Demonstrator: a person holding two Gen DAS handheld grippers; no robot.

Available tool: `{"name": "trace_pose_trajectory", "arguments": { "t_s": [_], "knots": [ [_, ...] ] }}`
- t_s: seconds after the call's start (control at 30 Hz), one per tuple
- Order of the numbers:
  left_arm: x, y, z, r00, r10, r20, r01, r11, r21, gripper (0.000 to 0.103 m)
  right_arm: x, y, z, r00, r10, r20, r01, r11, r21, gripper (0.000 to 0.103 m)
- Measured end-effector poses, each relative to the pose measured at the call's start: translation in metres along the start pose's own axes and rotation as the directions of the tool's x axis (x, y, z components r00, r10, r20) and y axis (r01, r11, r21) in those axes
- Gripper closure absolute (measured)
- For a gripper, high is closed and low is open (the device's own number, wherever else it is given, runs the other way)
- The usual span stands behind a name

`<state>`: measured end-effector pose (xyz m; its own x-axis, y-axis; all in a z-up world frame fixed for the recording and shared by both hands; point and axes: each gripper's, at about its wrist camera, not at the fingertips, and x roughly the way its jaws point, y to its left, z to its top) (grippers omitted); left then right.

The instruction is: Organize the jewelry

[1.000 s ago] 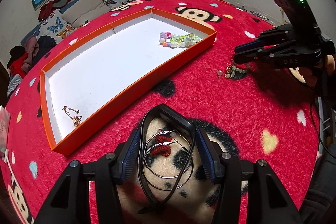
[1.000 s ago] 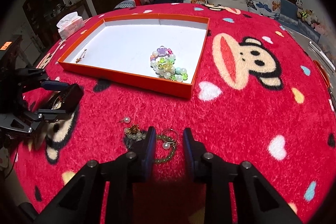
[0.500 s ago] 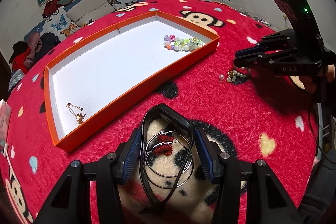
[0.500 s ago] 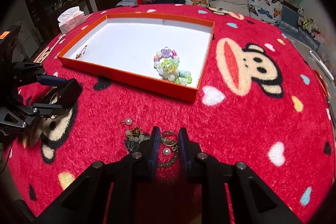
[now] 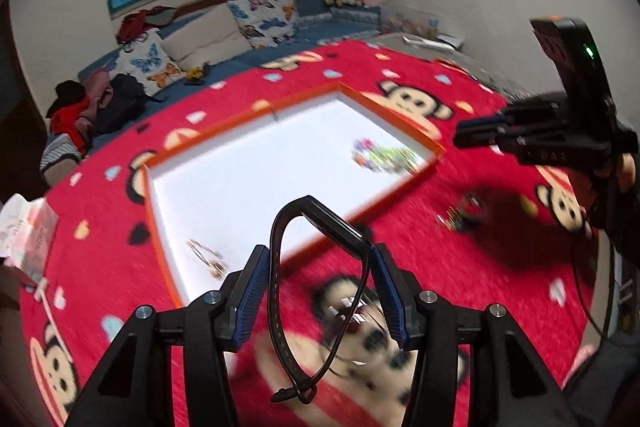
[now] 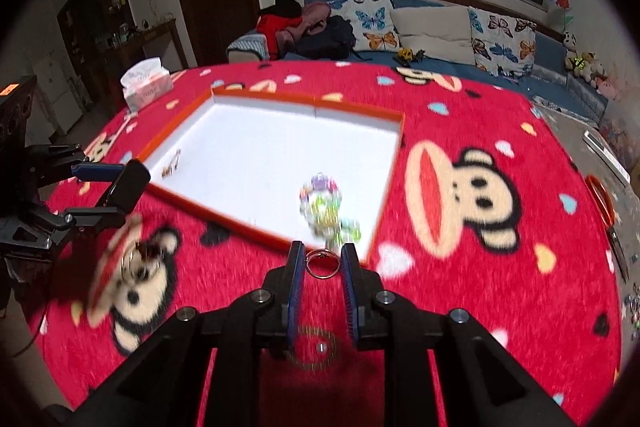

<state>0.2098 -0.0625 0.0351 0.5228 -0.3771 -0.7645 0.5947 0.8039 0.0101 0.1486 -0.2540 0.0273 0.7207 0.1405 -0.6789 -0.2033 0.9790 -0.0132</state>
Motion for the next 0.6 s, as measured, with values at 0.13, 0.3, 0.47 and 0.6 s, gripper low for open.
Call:
{"name": "trace_pose_trajectory", "arguments": {
  "t_s": [0.13, 0.3, 0.47, 0.6],
  "knots": [
    [0.013, 0.027, 0.025, 0.999, 0.036, -0.007, -0.036, 0.998, -0.057, 0.048, 0.013, 0.000, 0.016, 1.000, -0.004, 0.016, 0.004, 1.000, -0.010, 0.082],
    [0.043, 0.055, 0.048, 0.996, 0.067, -0.052, -0.072, 0.992, -0.099, 0.048, 0.033, -0.002, 0.025, 1.000, -0.003, -0.001, 0.003, 1.000, -0.008, 0.082],
    [0.081, 0.069, 0.059, 0.991, 0.076, -0.115, -0.090, 0.989, -0.120, 0.048, 0.050, -0.003, 0.026, 0.999, -0.011, -0.030, 0.010, 1.000, -0.013, 0.082],
    [0.103, 0.076, 0.060, 0.984, 0.080, -0.159, -0.102, 0.986, -0.133, 0.046, 0.059, -0.004, 0.023, 0.999, -0.016, -0.049, 0.016, 1.000, -0.014, 0.082]
  ]
}}
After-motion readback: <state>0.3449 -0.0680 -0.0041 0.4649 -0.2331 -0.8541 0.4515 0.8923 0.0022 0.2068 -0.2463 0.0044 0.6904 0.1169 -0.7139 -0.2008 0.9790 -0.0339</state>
